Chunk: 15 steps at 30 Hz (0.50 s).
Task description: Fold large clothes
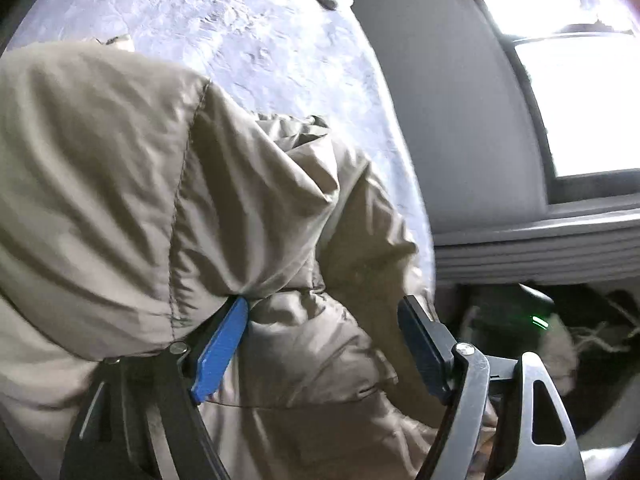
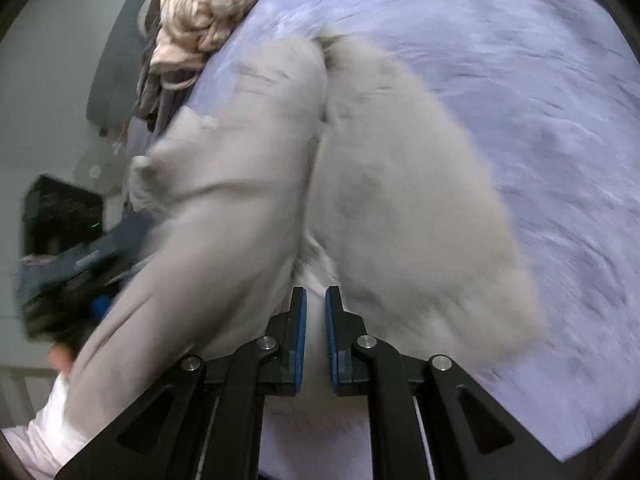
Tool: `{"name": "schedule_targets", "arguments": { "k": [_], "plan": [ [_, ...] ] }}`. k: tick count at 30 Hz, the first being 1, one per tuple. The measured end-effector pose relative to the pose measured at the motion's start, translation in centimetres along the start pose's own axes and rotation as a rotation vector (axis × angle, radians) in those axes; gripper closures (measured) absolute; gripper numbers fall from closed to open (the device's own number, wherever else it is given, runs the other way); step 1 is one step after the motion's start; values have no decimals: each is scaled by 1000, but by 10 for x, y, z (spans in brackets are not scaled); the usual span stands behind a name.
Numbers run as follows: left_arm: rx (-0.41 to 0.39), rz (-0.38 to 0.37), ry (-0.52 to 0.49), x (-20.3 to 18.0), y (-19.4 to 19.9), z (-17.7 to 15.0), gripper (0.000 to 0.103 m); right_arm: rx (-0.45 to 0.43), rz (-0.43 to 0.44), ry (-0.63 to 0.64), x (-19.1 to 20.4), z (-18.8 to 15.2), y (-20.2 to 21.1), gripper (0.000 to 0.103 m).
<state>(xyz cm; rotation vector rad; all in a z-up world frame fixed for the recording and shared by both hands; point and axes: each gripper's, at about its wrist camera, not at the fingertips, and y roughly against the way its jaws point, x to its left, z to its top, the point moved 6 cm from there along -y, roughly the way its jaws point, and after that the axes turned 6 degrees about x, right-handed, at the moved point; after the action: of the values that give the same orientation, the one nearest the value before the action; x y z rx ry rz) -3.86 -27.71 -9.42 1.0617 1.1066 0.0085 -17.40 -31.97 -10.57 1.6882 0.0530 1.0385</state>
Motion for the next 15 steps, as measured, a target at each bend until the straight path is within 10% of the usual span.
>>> {"name": "schedule_targets", "arguments": {
  "k": [2, 6, 11, 15],
  "plan": [
    [-13, 42, -18, -4, -3, 0, 25, -26, 1, -12, -4, -15, 21, 87],
    [-40, 137, -71, -22, -13, 3, 25, -99, 57, 10, 14, -33, 62, 18],
    [-106, 261, -179, -48, -3, -8, 25, -82, 176, 95, 57, -42, 68, 18],
    [-277, 391, -213, -32, 52, 3, 25, -45, 114, 93, 62, -29, 35, 20]
  ]
}}
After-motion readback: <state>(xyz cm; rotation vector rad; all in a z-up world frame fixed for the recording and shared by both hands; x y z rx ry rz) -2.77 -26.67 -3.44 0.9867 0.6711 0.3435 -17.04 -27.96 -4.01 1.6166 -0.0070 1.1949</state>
